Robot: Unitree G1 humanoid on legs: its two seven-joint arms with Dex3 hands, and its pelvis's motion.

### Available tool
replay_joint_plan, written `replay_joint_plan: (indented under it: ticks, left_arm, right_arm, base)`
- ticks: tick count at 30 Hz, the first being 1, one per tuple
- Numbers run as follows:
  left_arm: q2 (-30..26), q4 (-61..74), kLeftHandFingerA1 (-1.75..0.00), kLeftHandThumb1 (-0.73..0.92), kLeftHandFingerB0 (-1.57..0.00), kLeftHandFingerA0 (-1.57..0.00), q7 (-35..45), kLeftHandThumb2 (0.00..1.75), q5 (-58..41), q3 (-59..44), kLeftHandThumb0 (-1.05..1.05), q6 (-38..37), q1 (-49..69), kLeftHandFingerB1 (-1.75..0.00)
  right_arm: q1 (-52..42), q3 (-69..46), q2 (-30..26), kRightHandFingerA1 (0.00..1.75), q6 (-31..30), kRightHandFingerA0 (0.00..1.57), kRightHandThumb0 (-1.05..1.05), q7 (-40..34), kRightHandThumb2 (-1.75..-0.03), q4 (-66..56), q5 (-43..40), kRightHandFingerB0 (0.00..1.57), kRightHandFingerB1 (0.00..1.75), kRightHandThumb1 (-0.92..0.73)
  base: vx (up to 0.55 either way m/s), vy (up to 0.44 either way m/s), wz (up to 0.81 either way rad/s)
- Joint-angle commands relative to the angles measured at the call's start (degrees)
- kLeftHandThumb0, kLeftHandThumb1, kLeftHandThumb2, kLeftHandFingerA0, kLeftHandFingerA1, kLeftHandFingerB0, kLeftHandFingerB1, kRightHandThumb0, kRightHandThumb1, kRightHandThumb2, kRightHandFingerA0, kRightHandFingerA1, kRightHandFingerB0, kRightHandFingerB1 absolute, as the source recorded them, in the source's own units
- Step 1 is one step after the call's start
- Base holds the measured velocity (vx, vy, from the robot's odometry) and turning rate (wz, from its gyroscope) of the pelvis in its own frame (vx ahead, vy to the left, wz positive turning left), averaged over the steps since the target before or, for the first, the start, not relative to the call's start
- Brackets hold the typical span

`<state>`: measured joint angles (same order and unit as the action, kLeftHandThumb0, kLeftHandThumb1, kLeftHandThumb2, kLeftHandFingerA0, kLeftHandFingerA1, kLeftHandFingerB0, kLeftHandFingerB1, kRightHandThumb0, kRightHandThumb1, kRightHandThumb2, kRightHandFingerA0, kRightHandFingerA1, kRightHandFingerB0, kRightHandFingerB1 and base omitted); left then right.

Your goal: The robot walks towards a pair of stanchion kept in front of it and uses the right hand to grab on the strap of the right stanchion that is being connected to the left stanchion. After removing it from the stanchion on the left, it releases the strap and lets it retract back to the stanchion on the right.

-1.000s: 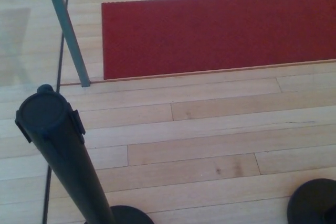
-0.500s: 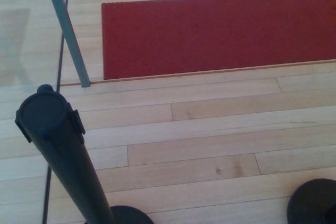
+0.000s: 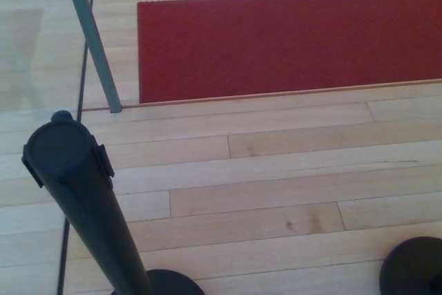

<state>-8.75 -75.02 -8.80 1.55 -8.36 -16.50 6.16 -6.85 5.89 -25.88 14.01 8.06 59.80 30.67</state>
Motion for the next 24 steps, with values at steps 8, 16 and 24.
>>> replay_joint_plan:
  ticks: [8,16,24]
  left_arm:
    - [-1.2,-0.2,-1.00,0.68,-1.00,-1.13,-1.5,0.60,3.7,4.6,-0.22,2.0,0.4,-0.78]
    - [-2.1,-1.6,-0.93,0.59,-1.10,-1.18,1.0,0.77,6.2,7.8,-0.06,5.7,-0.6,-0.76]
    - [-2.5,-1.9,-0.93,0.68,-1.02,-1.22,3.1,0.61,5.6,8.8,-0.17,7.2,-0.7,-0.73]
  right_arm:
    - [1.1,0.7,6.4,0.67,0.6,1.08,-0.28,-25.2,-0.59,10.3,-1.0,0.78,0.45,-0.64]
    - [1.1,-0.5,7.3,0.77,5.2,1.12,-0.29,-29.5,-0.61,12.0,-2.4,0.89,0.47,-0.69]
    - [2.1,0.3,8.2,0.71,5.6,1.10,-0.28,-30.0,-0.60,14.7,-2.6,0.84,0.46,-0.66]
  base:
    - [0.00,0.000,0.00]
    - [0.00,0.000,0.00]
    - [0.00,0.000,0.00]
